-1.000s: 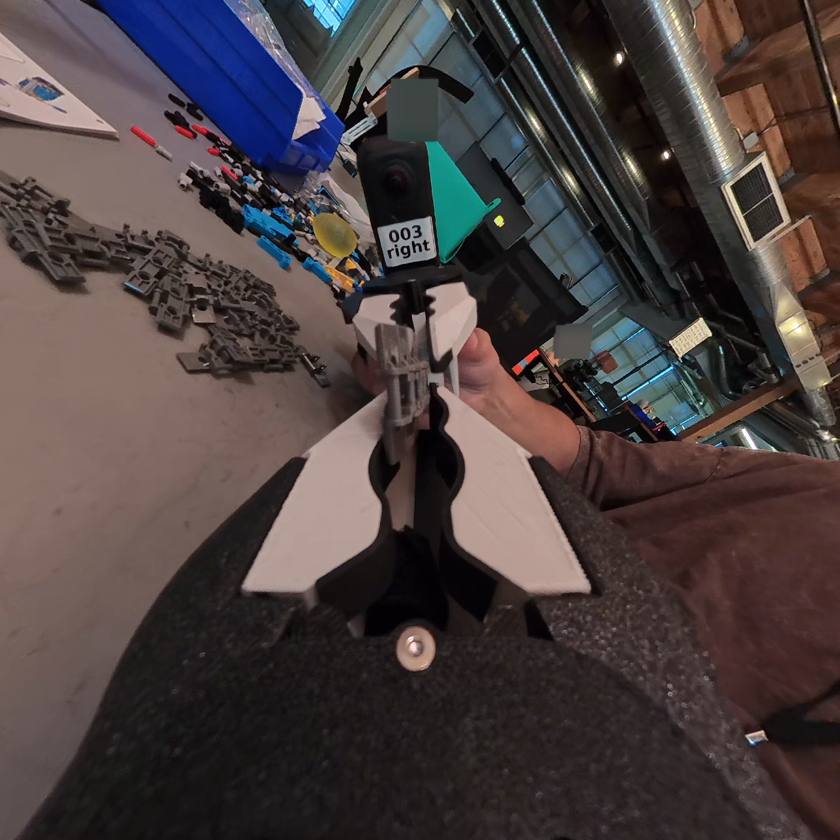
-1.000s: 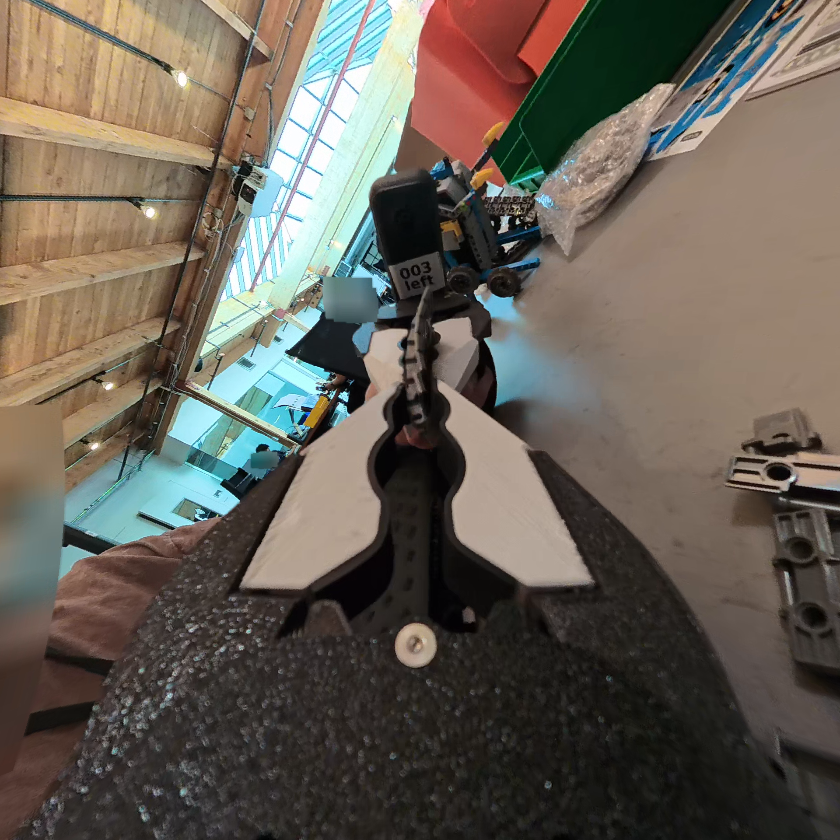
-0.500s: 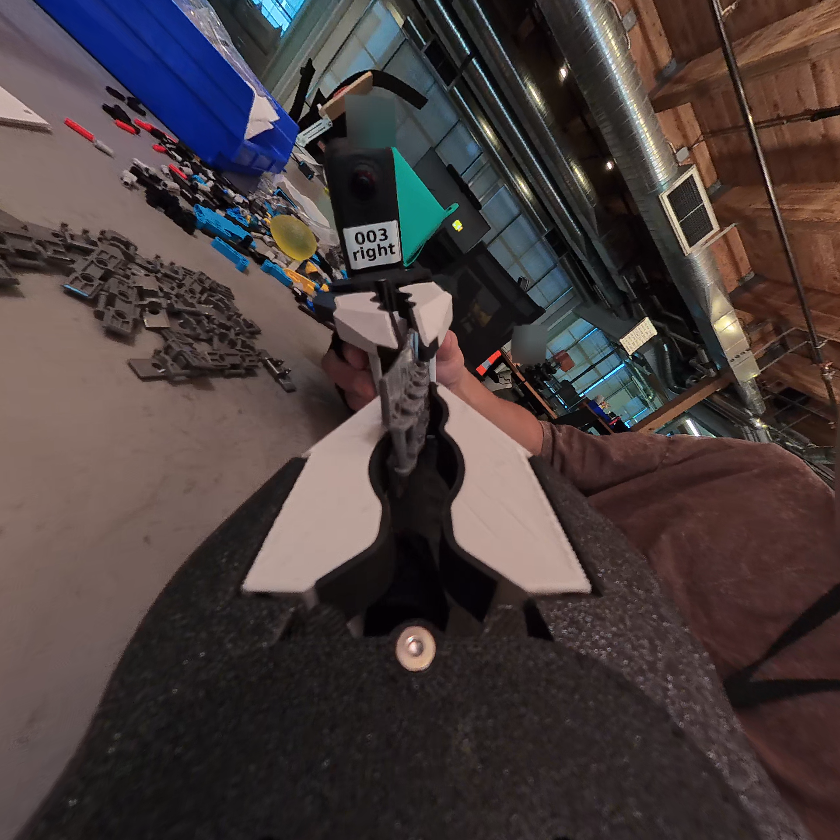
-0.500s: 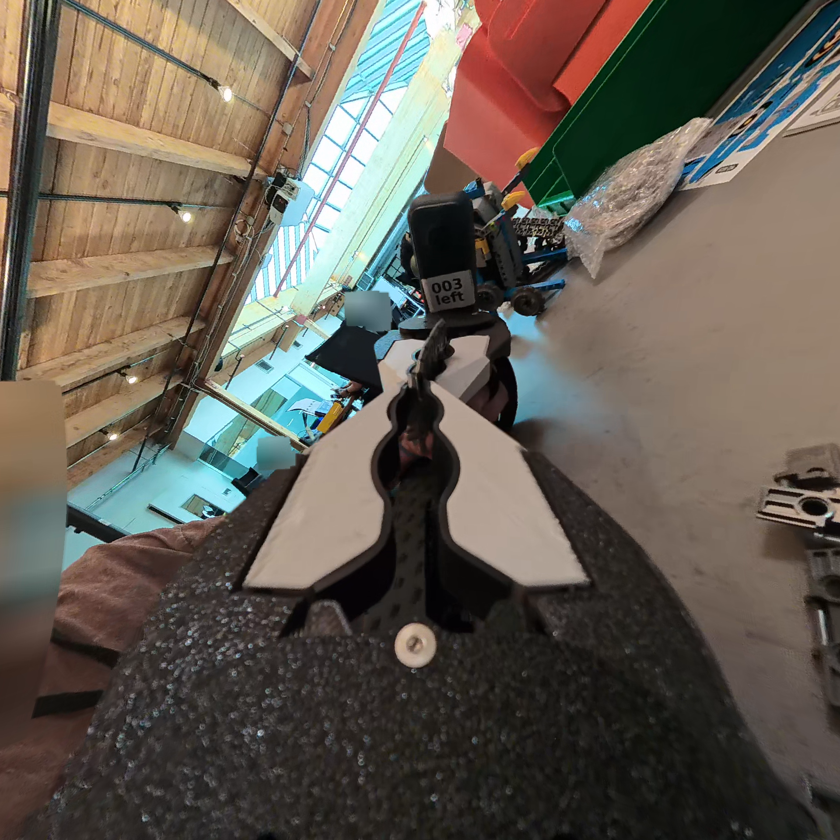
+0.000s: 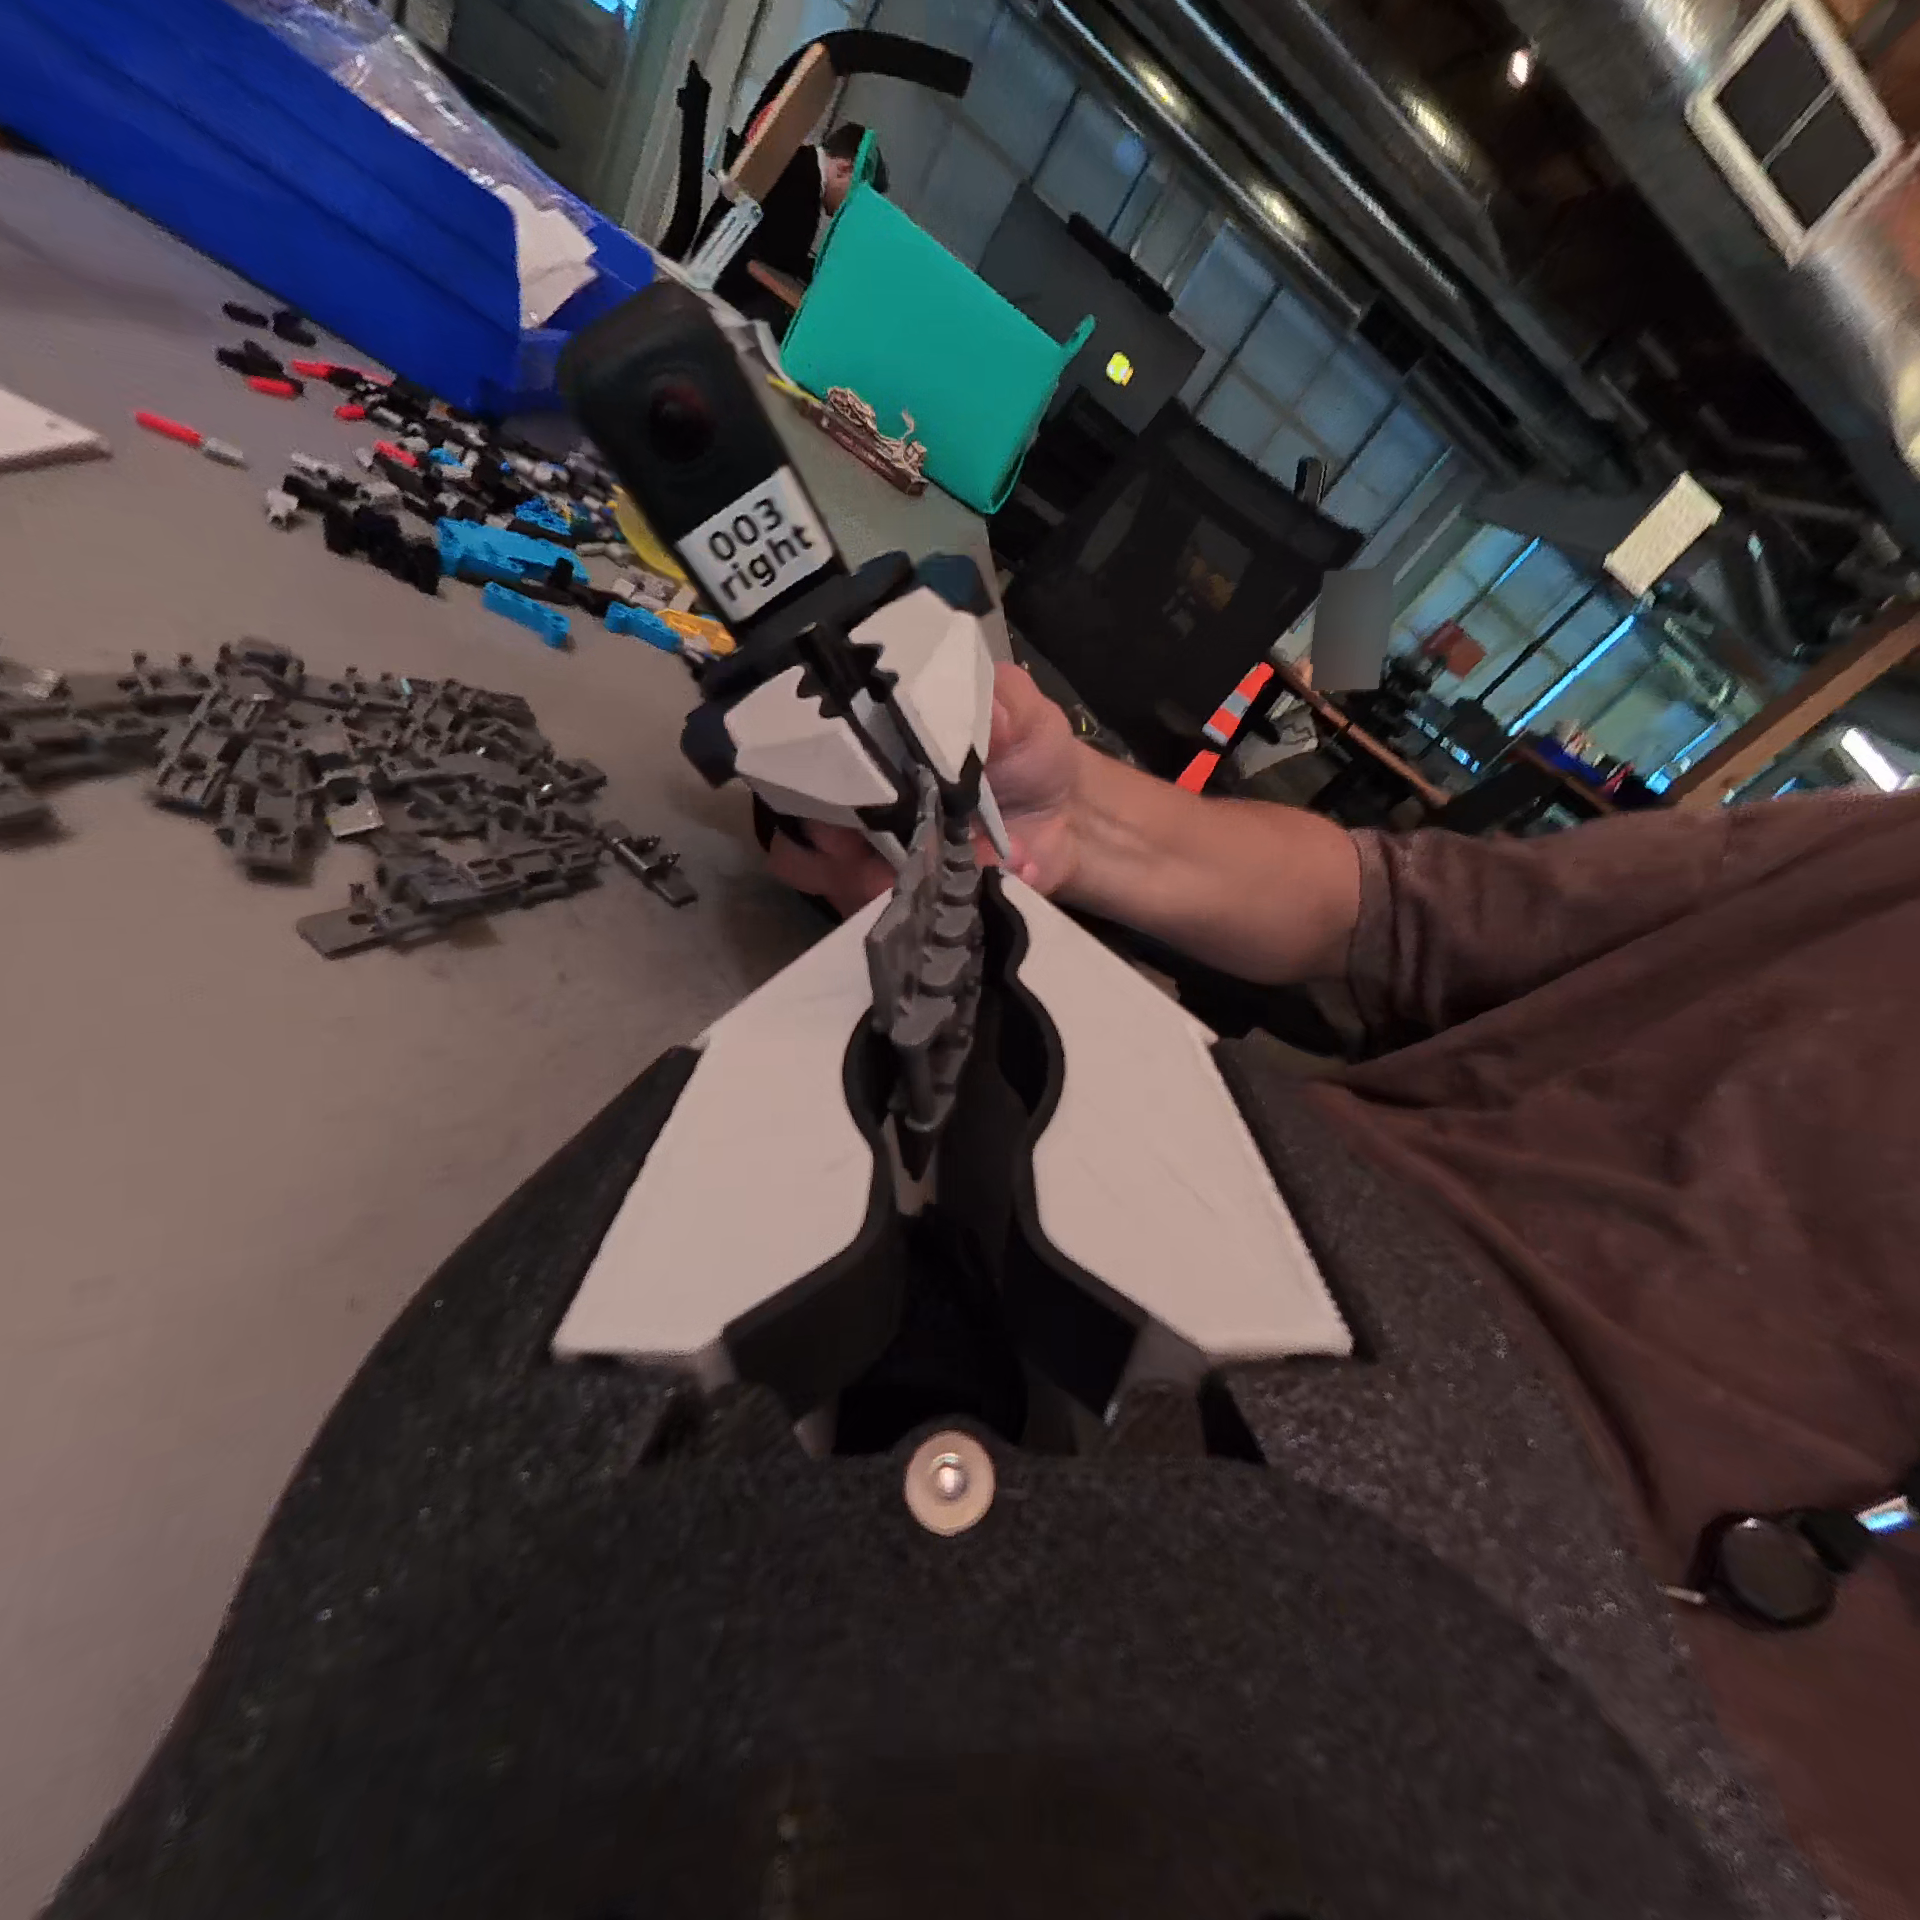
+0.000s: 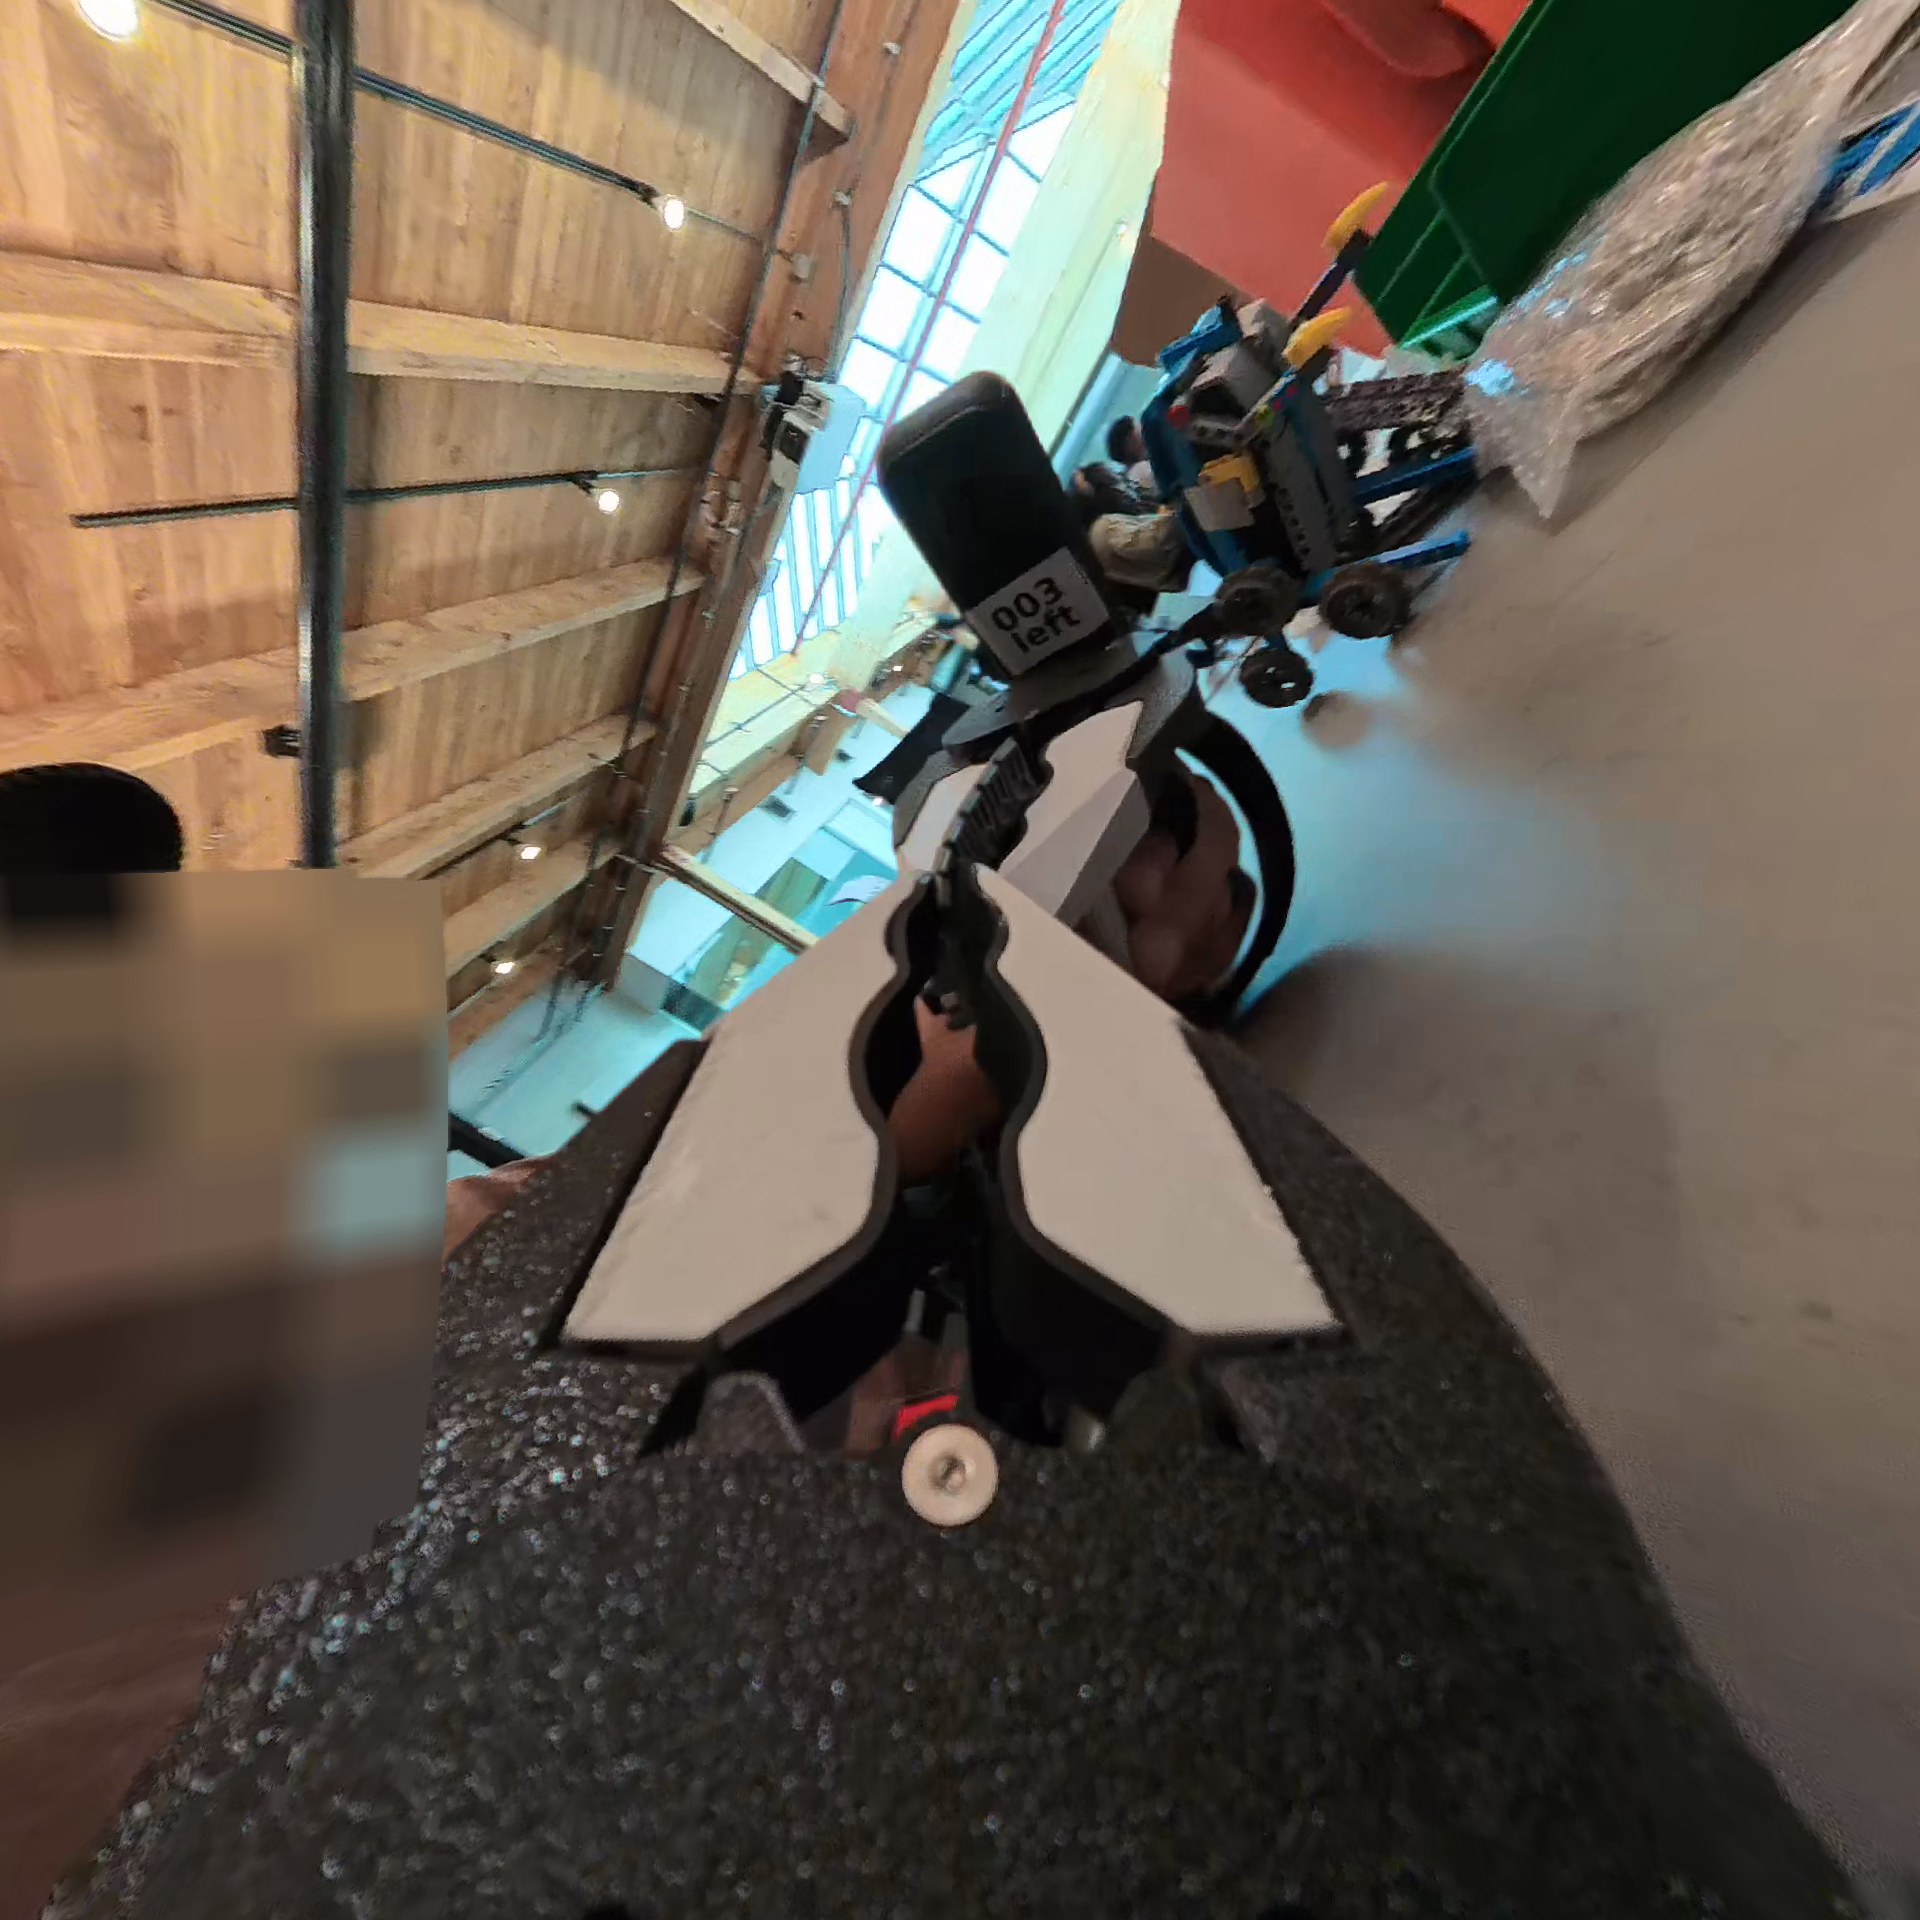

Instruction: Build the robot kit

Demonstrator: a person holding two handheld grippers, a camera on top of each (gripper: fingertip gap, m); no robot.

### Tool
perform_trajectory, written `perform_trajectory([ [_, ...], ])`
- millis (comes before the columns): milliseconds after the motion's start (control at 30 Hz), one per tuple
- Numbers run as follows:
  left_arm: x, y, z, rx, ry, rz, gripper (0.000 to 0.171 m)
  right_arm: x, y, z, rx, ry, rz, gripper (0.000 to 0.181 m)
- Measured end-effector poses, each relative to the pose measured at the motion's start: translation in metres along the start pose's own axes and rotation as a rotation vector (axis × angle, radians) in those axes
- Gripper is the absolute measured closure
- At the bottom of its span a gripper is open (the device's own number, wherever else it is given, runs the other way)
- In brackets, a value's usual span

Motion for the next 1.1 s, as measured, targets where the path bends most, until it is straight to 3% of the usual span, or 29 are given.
perform_trajectory([
  [133,0.003,0.0,-0.003,-0.001,0.011,-0.01,0.163,-0.001,0.002,0.003,0.001,-0.007,0.002,0.179],
  [233,0.001,-0.006,-0.009,0.057,0.06,-0.071,0.164,-0.003,-0.005,0.009,0.027,0.095,-0.221,0.177],
  [300,0.003,-0.007,-0.009,0.07,0.064,-0.051,0.164,-0.018,-0.015,0.009,0.095,0.075,-0.295,0.148],
  [433,0.007,-0.015,-0.012,0.127,0.068,-0.027,0.164,-0.002,-0.001,0.006,0.004,0.205,-0.375,0.144],
  [667,0.011,-0.029,-0.019,0.228,0.1,-0.047,0.164,-0.006,0.008,0.017,-0.036,0.21,-0.477,0.176],
  [967,0.019,-0.03,-0.016,0.238,0.151,-0.049,0.163,-0.014,0.012,0.019,-0.063,0.157,-0.55,0.179],
  [1100,0.012,-0.029,-0.016,0.226,0.115,-0.064,0.158,-0.006,0.01,0.016,-0.082,0.219,-0.555,0.179],
])
Point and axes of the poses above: each gripper's, where its closed fingertips meet, z out along the fingers, y out of its underside, x = y × z across the jaws, the point moved 1 cm from there along -z, back along the fingers, and after that the axes turned 5 degrees about x, right-handed, at the moved point
